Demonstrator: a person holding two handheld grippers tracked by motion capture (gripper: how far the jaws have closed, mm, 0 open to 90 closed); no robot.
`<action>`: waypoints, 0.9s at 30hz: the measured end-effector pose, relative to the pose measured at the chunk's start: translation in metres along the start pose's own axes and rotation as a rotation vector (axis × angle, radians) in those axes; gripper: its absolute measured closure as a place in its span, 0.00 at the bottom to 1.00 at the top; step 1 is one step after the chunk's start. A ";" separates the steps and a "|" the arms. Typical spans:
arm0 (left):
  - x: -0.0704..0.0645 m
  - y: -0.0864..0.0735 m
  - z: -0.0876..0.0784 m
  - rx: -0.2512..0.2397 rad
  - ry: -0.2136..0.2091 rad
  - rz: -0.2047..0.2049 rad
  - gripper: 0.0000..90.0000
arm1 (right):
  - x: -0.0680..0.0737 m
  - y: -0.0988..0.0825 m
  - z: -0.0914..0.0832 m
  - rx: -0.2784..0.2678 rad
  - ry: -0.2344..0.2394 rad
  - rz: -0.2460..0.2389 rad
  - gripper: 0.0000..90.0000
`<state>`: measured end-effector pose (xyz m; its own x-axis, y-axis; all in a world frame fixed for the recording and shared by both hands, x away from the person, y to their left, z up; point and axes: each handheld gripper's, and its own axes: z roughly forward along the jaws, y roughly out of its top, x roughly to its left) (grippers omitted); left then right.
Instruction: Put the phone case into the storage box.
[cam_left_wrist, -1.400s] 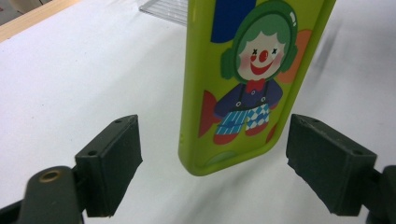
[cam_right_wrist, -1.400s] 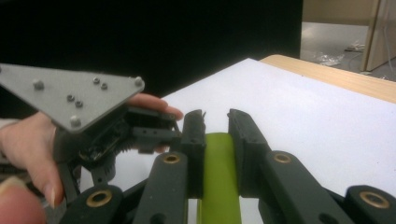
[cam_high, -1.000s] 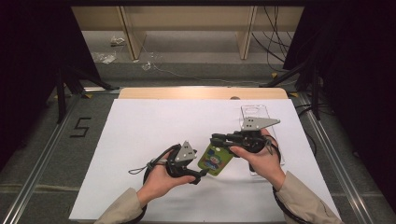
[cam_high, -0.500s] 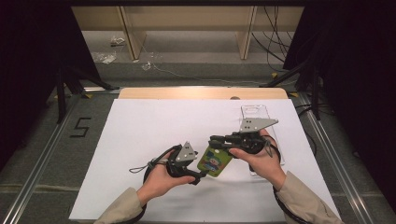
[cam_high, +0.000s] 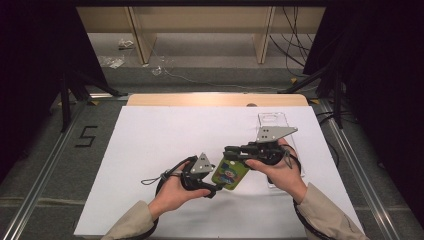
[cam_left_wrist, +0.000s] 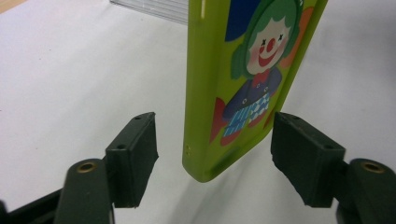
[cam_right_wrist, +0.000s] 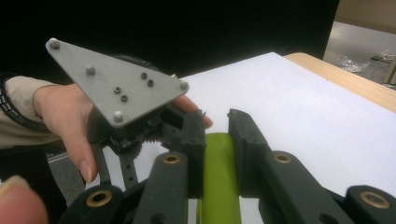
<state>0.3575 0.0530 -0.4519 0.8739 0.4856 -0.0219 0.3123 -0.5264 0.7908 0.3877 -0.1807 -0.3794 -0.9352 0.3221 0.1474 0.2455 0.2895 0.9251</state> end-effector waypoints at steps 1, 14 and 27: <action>0.000 0.000 0.000 -0.001 -0.001 -0.005 0.38 | 0.000 0.000 0.000 0.001 0.000 -0.001 0.86; 0.003 -0.003 0.004 0.028 -0.043 -0.005 0.52 | 0.000 -0.001 0.002 0.012 0.022 -0.001 0.86; 0.004 -0.004 0.000 0.056 -0.067 0.053 0.81 | 0.003 -0.001 0.005 0.009 0.067 0.005 0.86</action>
<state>0.3592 0.0574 -0.4551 0.9120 0.4096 -0.0234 0.2840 -0.5891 0.7565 0.3856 -0.1756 -0.3816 -0.9489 0.2627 0.1748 0.2518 0.2965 0.9212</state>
